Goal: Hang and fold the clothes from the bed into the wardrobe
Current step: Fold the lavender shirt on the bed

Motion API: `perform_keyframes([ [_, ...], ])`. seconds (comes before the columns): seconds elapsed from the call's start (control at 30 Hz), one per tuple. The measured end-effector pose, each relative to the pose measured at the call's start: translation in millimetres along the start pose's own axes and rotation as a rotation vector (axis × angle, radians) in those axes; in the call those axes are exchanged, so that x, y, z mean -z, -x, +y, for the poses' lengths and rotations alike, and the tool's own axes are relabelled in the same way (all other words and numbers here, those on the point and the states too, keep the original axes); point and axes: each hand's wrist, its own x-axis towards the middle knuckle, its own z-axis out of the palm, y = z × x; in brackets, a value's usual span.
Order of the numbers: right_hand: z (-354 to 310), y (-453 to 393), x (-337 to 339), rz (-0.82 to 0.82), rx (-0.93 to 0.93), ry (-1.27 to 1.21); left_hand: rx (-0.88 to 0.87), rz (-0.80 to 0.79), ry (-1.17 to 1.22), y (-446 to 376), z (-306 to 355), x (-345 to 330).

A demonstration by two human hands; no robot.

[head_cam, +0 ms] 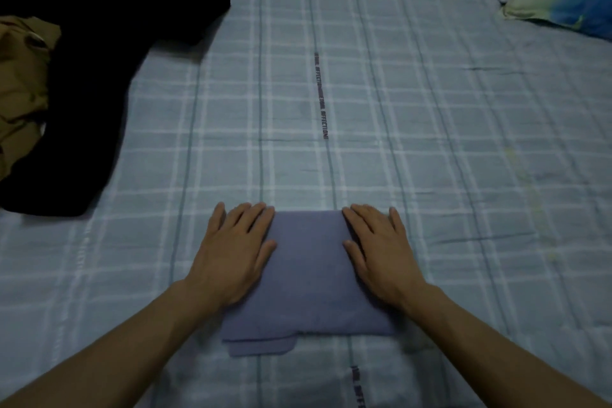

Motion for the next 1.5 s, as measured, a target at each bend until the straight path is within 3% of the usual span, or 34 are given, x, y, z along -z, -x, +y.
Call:
perform_keyframes([
  [0.07, 3.6, -13.3, 11.6, -0.007, 0.031, -0.013, 0.011, -0.001, 0.039, -14.1, -1.3, 8.8],
  [0.23, 8.7, -35.8, 31.3, -0.205, 0.016, -0.052, 0.015, -0.15, 0.026, -34.3, 0.7, 20.8],
  [0.4, 6.1, -29.0, 41.0, -0.171, 0.011, -0.198, 0.022, -0.085, 0.261, -18.2, -0.3, 34.6],
  [0.7, -45.0, -14.7, 138.3, -0.026, 0.157, -0.275, 0.019, 0.15, 0.297, 49.5, 4.9, 151.8],
  [1.17, -279.0, -14.3, 399.8, 0.189, 0.54, -0.192, 0.179, 0.578, 0.063, 227.4, -39.7, 445.5],
  [1.5, -474.0, 44.8, 468.2, 0.347, 0.827, -0.212, 0.376, 0.832, -0.05, 417.7, -80.3, 549.7],
])
